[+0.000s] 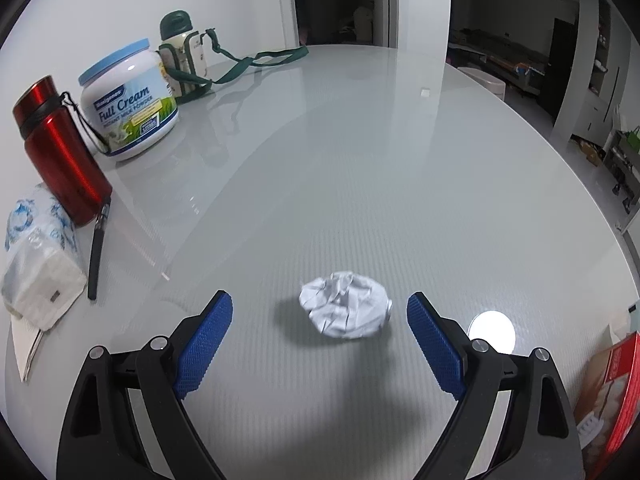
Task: Collect trash
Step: 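Grasp the crumpled white paper with the left gripper, then grasp the white bottle cap with the right gripper while the left gripper holds the paper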
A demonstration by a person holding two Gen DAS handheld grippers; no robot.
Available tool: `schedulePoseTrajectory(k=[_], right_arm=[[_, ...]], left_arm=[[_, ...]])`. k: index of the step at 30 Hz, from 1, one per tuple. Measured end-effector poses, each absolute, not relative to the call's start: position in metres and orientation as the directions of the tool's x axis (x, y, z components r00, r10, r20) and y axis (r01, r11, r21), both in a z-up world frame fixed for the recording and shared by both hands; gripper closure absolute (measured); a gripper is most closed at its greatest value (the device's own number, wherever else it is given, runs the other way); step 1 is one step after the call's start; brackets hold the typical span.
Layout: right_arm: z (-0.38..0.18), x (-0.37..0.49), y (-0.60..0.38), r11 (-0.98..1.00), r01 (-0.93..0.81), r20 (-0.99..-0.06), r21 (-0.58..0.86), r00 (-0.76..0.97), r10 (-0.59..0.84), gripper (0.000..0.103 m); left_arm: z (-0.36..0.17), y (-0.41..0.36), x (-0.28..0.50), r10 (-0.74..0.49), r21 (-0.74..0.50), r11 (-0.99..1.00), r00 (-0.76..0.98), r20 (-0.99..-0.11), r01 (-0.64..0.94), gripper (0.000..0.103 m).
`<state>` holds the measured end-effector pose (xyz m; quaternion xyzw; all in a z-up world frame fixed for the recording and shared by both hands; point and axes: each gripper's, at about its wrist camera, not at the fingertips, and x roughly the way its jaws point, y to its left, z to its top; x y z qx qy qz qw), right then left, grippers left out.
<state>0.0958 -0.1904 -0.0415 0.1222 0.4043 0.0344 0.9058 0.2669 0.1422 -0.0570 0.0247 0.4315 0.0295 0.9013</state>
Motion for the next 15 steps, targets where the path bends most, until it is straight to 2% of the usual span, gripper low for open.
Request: schedulePoseTrajectory(k=[2,10,15], right_arm=[[-0.043,0.097,-0.191,0.967,0.037,-0.727,0.251,0.667,0.164,0.032],[-0.044,0.096,-0.195,0.964,0.045,-0.722,0.263,0.671,0.165,0.032],[-0.043,0.096,-0.193,0.963,0.043,-0.721,0.266,0.672,0.169,0.032]], left_arm=[[-0.058,0.138,0.269,0.074,0.08,0.997,0.623,-0.779,-0.019,0.02],[-0.06,0.134,0.27,0.041,0.068,0.997,0.618,-0.785,0.02,0.061],[-0.056,0.126,0.262,0.023,0.073,0.996,0.635,-0.772,0.052,0.063]])
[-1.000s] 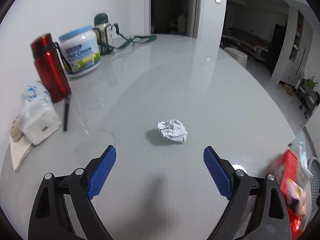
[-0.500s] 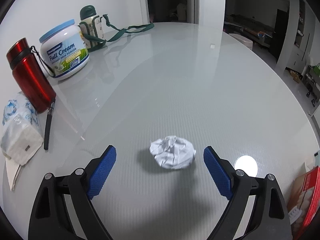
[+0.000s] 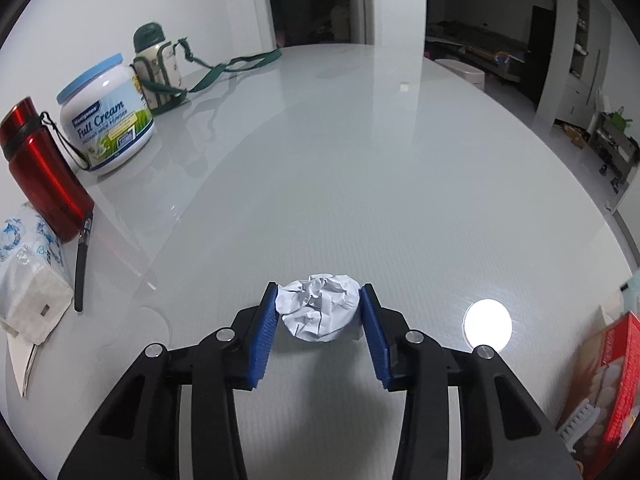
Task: Collect trash
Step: 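Grasp the white bottle cap with the right gripper while the left gripper holds the paper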
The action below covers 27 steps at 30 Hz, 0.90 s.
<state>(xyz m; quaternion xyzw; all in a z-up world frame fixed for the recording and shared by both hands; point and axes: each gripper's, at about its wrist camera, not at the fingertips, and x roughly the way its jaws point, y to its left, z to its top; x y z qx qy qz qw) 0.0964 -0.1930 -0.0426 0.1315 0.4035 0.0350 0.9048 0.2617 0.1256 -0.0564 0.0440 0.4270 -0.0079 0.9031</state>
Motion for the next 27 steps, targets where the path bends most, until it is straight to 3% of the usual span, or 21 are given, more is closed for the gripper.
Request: schedulePoseTrajectory(k=[14,27], right_arm=[[-0.045,0.113,-0.183,0.964,0.002,-0.715,0.266,0.671,0.197,0.033],[-0.054,0.138,-0.149,0.985,-0.124,-0.762,0.121,0.625,0.172,0.033]], left_arm=[[-0.039,0.119,0.225,-0.004,0.048,0.997,0.677,-0.736,0.058,0.063],[-0.033,0.135,0.217,0.002,0.018,1.0,0.688,-0.726,0.017,0.063]])
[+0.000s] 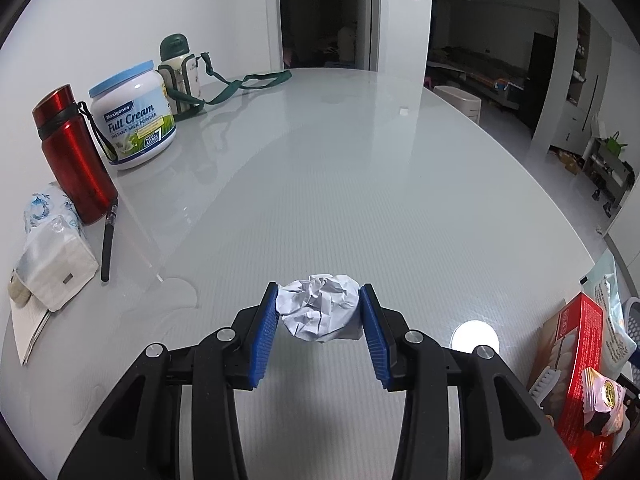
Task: Collect trash
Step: 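Grasp the white bottle cap with the right gripper while the left gripper holds the paper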
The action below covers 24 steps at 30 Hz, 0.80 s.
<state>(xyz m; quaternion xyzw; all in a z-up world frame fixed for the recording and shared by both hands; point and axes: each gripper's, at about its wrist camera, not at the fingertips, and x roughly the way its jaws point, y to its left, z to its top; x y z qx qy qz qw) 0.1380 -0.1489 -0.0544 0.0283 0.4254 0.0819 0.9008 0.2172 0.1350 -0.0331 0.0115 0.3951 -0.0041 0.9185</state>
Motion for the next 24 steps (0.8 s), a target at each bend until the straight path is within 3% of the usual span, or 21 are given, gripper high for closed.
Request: schedulePoseTrajectory(k=[24], right_arm=[[-0.051,0.178,-0.17,0.747,-0.646,-0.739,0.158,0.424,0.523,0.033]], left_arm=[[0.001,0.113,0.117,0.023,-0.02,0.998,0.699,-0.714,-0.053,0.063]])
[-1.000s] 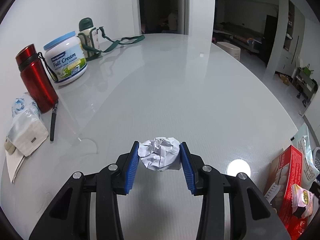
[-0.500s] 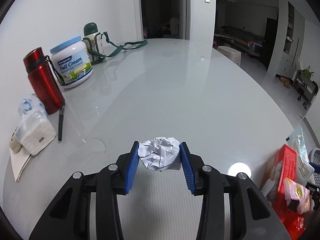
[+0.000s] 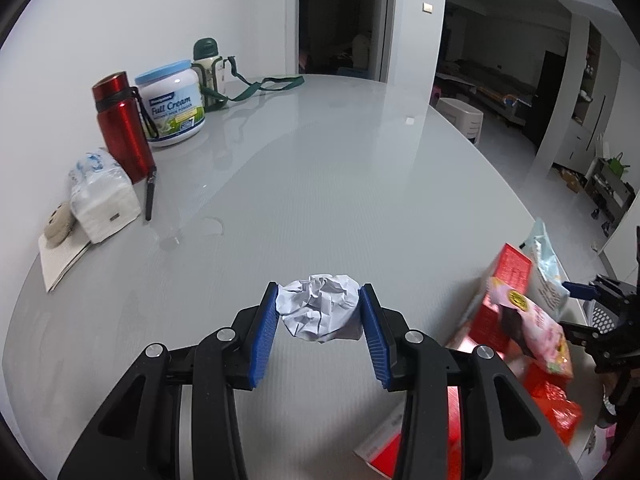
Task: Collect trash
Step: 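Grasp the white bottle cap with the right gripper while the left gripper holds the paper, then carry the paper and bottle cap in both grippers over the basket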
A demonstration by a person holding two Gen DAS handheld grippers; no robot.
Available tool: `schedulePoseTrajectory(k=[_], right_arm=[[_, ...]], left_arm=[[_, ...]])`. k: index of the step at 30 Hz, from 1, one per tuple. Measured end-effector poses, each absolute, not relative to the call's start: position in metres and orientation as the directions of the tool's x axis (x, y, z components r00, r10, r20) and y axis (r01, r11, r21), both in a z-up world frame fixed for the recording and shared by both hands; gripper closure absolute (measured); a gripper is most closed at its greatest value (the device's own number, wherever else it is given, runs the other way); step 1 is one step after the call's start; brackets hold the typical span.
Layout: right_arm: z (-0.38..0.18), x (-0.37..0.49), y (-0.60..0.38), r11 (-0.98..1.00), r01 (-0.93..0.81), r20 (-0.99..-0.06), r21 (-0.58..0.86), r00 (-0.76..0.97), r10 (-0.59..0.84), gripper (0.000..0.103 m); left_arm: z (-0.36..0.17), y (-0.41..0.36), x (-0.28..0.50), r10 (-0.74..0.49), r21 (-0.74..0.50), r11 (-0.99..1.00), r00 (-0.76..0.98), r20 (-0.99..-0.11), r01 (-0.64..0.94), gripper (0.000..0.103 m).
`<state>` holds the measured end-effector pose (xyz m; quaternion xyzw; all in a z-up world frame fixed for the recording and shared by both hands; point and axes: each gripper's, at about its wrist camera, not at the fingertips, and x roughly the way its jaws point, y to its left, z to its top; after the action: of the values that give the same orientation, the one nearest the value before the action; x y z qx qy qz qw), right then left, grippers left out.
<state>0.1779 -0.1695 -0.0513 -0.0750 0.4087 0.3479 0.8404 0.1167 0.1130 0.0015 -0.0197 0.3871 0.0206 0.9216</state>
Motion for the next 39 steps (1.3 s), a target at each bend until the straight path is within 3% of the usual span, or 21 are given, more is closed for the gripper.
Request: schedulePoseTrajectory(k=[9,18,28,39], right_arm=[[-0.053,0.18,-0.158,0.672,-0.727,-0.741,0.142,0.372,0.559,0.033],[-0.055,0.178,-0.151,0.663,-0.738,-0.75,0.127,0.366,0.551,0.064],[-0.048,0.159,-0.167,0.758,-0.634,-0.721,0.151,0.454,0.524,0.064],[-0.039,0.097,-0.212,0.924,-0.356,-0.706,0.135,0.62,0.342,0.064]], left_arm=[[0.002,0.099,0.105,0.039,0.001,0.998,0.682,-0.73,-0.056,0.063],[0.003,0.089,0.101,0.009,-0.01,1.0,0.685,-0.729,-0.024,0.063],[0.009,0.07,0.089,-0.051,-0.035,0.999,0.702,-0.71,0.037,0.063],[0.029,0.002,0.07,-0.211,-0.066,0.973,0.738,-0.641,0.22,0.063]])
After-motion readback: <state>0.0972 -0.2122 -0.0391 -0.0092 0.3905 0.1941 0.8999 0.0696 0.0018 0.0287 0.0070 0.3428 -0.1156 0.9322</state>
